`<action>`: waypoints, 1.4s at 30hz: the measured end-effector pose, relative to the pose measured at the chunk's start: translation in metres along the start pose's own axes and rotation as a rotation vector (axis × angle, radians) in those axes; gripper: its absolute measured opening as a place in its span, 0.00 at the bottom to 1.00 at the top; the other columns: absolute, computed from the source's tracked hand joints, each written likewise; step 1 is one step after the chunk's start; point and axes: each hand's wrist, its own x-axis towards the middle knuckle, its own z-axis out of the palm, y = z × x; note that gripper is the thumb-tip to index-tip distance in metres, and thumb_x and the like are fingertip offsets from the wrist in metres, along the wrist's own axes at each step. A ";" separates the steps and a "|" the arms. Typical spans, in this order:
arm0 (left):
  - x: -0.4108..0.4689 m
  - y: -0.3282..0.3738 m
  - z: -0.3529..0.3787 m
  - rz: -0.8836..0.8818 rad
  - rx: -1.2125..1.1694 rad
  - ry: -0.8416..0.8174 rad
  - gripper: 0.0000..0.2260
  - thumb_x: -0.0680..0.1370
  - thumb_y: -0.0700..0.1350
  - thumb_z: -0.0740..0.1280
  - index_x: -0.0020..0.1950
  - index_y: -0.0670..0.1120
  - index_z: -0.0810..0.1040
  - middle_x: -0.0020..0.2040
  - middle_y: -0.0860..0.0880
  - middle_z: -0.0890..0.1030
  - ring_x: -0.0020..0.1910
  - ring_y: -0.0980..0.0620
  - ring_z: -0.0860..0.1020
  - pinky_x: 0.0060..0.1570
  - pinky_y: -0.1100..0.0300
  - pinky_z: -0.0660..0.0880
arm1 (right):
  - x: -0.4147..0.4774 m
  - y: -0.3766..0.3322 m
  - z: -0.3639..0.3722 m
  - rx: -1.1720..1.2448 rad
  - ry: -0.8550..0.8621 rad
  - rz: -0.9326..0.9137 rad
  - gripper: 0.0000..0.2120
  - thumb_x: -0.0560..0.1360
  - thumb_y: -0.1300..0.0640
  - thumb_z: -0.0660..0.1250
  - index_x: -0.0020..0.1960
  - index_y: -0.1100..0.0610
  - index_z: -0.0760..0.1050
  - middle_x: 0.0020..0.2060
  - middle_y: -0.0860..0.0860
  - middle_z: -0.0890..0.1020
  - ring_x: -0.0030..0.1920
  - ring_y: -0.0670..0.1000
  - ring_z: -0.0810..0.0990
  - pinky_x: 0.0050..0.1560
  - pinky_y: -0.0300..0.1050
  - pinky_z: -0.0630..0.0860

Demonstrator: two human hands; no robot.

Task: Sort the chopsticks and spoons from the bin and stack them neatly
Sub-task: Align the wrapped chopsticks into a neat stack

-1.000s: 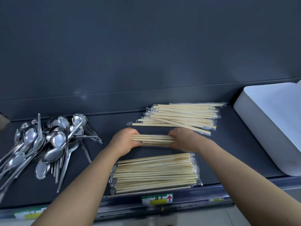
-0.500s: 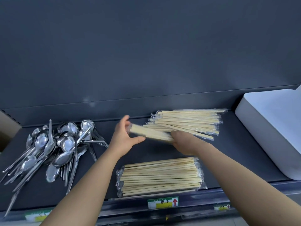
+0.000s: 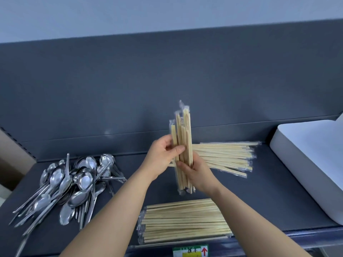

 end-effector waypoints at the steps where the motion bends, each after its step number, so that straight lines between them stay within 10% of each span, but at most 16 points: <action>1: -0.002 -0.003 0.000 -0.009 0.020 -0.003 0.09 0.76 0.36 0.69 0.52 0.48 0.80 0.47 0.50 0.85 0.48 0.55 0.82 0.49 0.64 0.77 | -0.002 0.004 0.000 -0.005 -0.004 0.003 0.15 0.78 0.60 0.65 0.63 0.49 0.71 0.54 0.47 0.80 0.56 0.42 0.77 0.57 0.38 0.73; 13: -0.007 0.012 0.005 -0.003 -0.114 -0.167 0.16 0.76 0.48 0.66 0.62 0.44 0.76 0.59 0.49 0.82 0.60 0.52 0.79 0.60 0.61 0.75 | 0.001 0.006 -0.002 -0.070 -0.074 0.003 0.17 0.79 0.60 0.62 0.68 0.52 0.68 0.57 0.45 0.78 0.58 0.42 0.76 0.60 0.38 0.72; 22: 0.000 0.010 0.008 -0.080 -0.206 -0.040 0.06 0.77 0.43 0.68 0.54 0.46 0.78 0.44 0.50 0.81 0.47 0.52 0.80 0.56 0.54 0.75 | 0.001 0.005 0.003 -0.124 -0.158 0.111 0.08 0.80 0.56 0.60 0.59 0.53 0.70 0.45 0.55 0.80 0.41 0.50 0.79 0.49 0.57 0.78; 29: -0.003 -0.016 -0.021 -0.222 -0.738 0.243 0.01 0.80 0.40 0.64 0.49 0.43 0.75 0.44 0.48 0.79 0.51 0.48 0.82 0.59 0.49 0.75 | 0.007 0.008 -0.024 -0.234 -0.262 0.126 0.03 0.76 0.56 0.68 0.46 0.50 0.74 0.33 0.46 0.78 0.30 0.40 0.76 0.33 0.35 0.72; 37: -0.054 -0.076 -0.045 -0.408 0.056 0.379 0.11 0.69 0.43 0.77 0.49 0.48 0.81 0.50 0.47 0.82 0.49 0.51 0.80 0.50 0.61 0.76 | 0.008 0.030 -0.040 -0.920 -0.526 0.069 0.06 0.76 0.50 0.66 0.49 0.50 0.71 0.45 0.48 0.77 0.47 0.53 0.74 0.47 0.46 0.69; 42: -0.076 -0.096 -0.049 -0.321 0.379 0.236 0.07 0.71 0.41 0.76 0.47 0.48 0.82 0.46 0.52 0.82 0.46 0.56 0.79 0.40 0.72 0.72 | -0.010 0.044 -0.040 -0.786 -0.546 0.128 0.23 0.73 0.43 0.69 0.66 0.47 0.72 0.61 0.45 0.73 0.61 0.47 0.70 0.65 0.44 0.68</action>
